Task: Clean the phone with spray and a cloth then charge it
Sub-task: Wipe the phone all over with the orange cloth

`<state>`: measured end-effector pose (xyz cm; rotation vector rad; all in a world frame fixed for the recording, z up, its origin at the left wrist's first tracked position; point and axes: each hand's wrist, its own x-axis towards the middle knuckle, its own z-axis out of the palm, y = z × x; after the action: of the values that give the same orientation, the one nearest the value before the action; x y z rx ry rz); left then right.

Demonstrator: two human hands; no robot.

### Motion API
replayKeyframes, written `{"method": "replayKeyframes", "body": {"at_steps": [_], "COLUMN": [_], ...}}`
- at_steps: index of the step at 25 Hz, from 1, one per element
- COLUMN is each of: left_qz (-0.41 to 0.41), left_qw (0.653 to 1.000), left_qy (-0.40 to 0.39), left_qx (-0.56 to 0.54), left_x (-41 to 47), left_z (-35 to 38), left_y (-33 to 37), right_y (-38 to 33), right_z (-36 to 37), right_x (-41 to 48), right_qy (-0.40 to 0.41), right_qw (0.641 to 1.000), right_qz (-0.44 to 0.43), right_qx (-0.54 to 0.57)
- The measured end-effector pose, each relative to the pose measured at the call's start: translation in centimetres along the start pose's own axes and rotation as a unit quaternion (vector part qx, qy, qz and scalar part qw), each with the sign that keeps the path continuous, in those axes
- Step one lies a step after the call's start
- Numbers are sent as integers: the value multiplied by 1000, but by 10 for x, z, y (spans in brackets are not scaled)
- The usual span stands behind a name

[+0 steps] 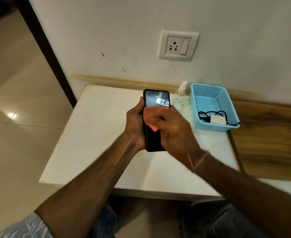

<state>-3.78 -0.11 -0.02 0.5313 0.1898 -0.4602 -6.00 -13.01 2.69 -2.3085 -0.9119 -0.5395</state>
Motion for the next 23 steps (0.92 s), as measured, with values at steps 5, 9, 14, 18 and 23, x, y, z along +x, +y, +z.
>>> {"method": "replayKeyframes", "body": {"at_steps": [5, 9, 14, 18, 23], "left_qz": [24, 32, 42, 36, 32], "left_qw": [1000, 999, 997, 997, 997], "left_qy": [1, 22, 55, 53, 37], "left_qx": [18, 16, 33, 48, 55], "left_x": [5, 8, 7, 8, 5], "left_z": [-3, -2, -11, -20, -21], "left_y": [-4, -6, -1, -3, -4], "right_y": [-2, 8, 54, 95, 122], "right_z": [-14, -27, -31, 5, 35], "right_x": [-67, -74, -53, -30, -23], "right_qy": [-77, -72, 26, -91, -213], "right_qw": [994, 995, 996, 976, 939], "right_qz": [-54, -35, 54, 195, 251], "right_qx": [-62, -60, -64, -40, -100]}}
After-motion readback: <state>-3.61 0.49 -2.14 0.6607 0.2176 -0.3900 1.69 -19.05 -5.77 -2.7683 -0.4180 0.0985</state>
